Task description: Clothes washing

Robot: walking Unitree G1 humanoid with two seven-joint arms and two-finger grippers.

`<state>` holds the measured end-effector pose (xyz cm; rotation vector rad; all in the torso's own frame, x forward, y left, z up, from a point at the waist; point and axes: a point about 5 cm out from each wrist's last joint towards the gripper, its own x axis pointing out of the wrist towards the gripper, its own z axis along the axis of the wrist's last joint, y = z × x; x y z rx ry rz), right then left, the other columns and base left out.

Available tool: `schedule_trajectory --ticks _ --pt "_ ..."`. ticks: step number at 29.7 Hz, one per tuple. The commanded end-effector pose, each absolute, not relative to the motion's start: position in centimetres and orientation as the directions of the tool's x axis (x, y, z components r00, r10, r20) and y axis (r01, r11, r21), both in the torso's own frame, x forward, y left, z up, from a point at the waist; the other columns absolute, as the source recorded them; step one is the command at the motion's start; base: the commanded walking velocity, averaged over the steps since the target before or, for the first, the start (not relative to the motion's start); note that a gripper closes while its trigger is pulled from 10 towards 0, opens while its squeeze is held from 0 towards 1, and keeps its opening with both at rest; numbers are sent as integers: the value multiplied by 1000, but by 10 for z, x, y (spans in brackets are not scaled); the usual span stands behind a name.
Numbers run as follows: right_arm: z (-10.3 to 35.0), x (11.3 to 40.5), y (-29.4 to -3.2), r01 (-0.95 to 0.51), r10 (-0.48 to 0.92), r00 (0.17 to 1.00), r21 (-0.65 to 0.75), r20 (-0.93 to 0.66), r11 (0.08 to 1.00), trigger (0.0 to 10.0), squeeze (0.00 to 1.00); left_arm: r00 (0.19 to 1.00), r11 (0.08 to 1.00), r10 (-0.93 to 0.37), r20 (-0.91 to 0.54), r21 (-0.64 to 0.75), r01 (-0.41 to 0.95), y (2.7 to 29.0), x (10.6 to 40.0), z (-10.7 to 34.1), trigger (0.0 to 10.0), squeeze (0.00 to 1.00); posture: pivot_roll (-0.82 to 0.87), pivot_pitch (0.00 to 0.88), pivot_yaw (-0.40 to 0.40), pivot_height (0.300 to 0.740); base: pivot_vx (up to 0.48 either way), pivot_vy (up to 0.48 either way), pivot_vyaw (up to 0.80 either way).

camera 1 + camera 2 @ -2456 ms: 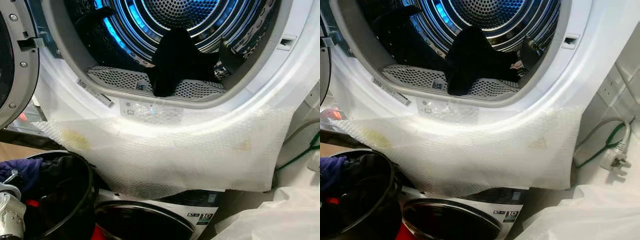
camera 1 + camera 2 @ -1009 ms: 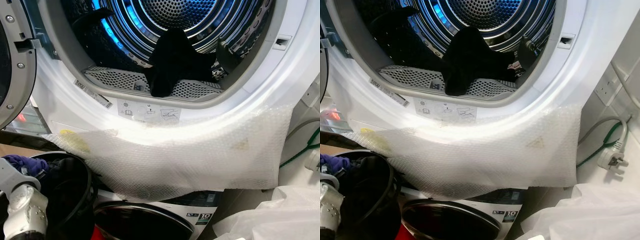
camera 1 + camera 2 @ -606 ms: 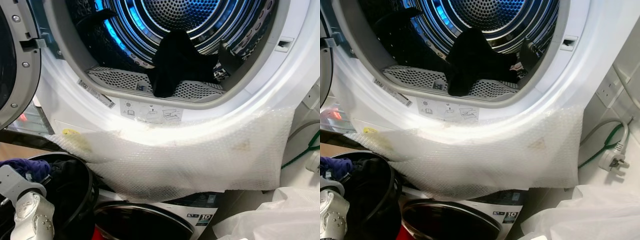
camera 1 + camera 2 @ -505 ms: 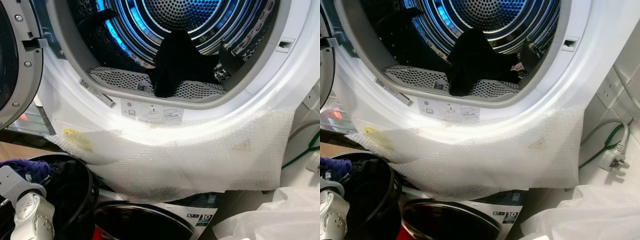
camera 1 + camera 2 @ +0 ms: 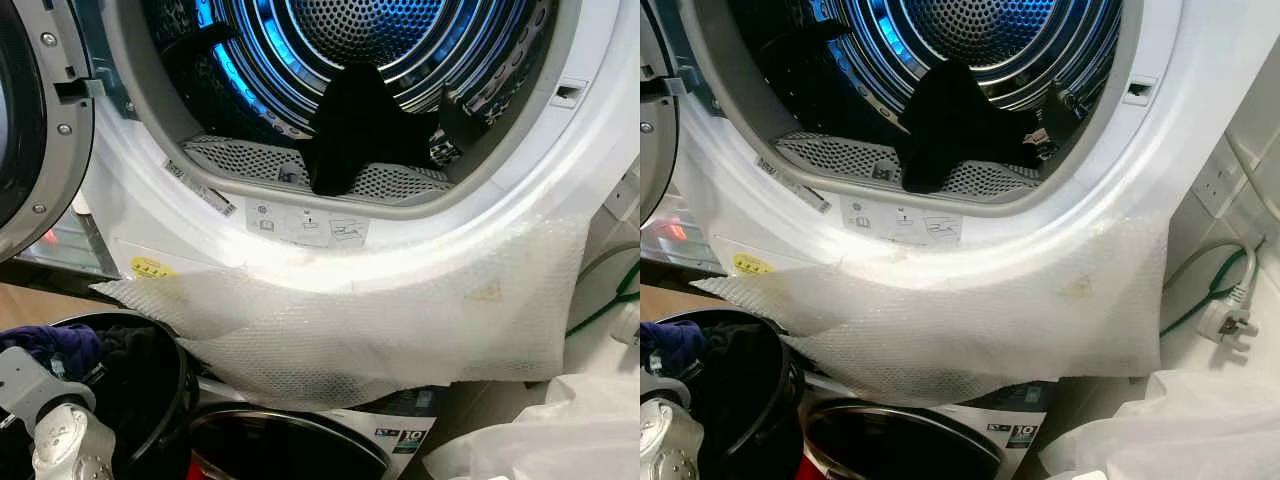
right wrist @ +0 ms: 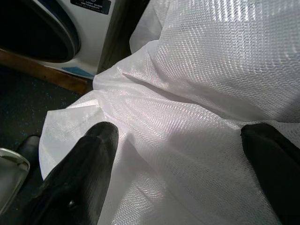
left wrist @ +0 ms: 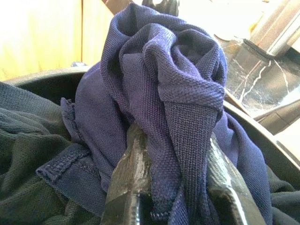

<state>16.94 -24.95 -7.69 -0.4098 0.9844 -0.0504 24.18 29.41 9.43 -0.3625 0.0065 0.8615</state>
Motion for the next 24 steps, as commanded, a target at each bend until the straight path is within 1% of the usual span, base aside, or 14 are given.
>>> schedule_trajectory --ticks 1,6,9,11,12,14,16,17,20,22,23,24 --pt "-77 162 -261 -86 -276 531 -374 -801 923 10000 0 653 595 744 -145 -300 -745 288 238 96 0 0 150 0 -87 740 0 0 0" --pt "-78 161 -258 -72 -278 529 -369 -802 927 10000 0 677 617 726 -121 -319 -719 287 237 101 0 0 153 0 -63 740 0 0 0" --pt "-79 163 -252 -45 -280 534 -358 -798 933 10000 0 771 704 633 -68 -364 -610 281 243 109 0 0 149 0 -46 740 0 0 0" --pt "-79 163 -252 -43 -280 535 -357 -797 933 10000 0 779 712 625 -59 -367 -599 281 243 110 0 0 149 0 -46 740 0 0 0" --pt "-80 164 -249 -35 -280 535 -352 -797 935 10000 0 807 745 590 -22 -369 -555 281 242 116 0 0 156 0 -38 740 0 0 0" --pt "-81 164 -246 -15 -279 535 -340 -797 940 10000 0 867 822 491 92 -379 -425 275 234 130 0 0 155 0 -27 740 0 0 0" --pt "-81 164 -245 -12 -279 536 -337 -797 941 10000 0 878 845 465 116 -355 -401 274 232 133 0 0 153 0 -19 740 0 0 0" --pt "-81 164 -245 0 -282 535 -334 -796 942 10000 0 895 869 428 129 -331 -368 270 225 134 0 0 156 0 -14 740 0 0 0" --pt "-81 163 -244 11 -286 534 -331 -796 943 10000 0 907 878 403 125 -334 -344 267 219 132 0 0 162 0 -10 740 0 0 0" --pt "-82 162 -244 15 -286 532 -330 -797 944 10000 0 949 906 295 115 -350 -239 259 212 128 0 0 163 0 -11 740 0 0 0" --pt "-82 161 -245 18 -288 531 -330 -797 944 10000 0 972 927 206 116 -342 -156 253 209 129 0 0 168 0 -13 740 0 0 0" --pt "-82 161 -245 18 -288 531 -330 -797 944 10000 0 972 927 206 116 -342 -156 253 209 129 0 0 168 0 -13 740 0 0 0"
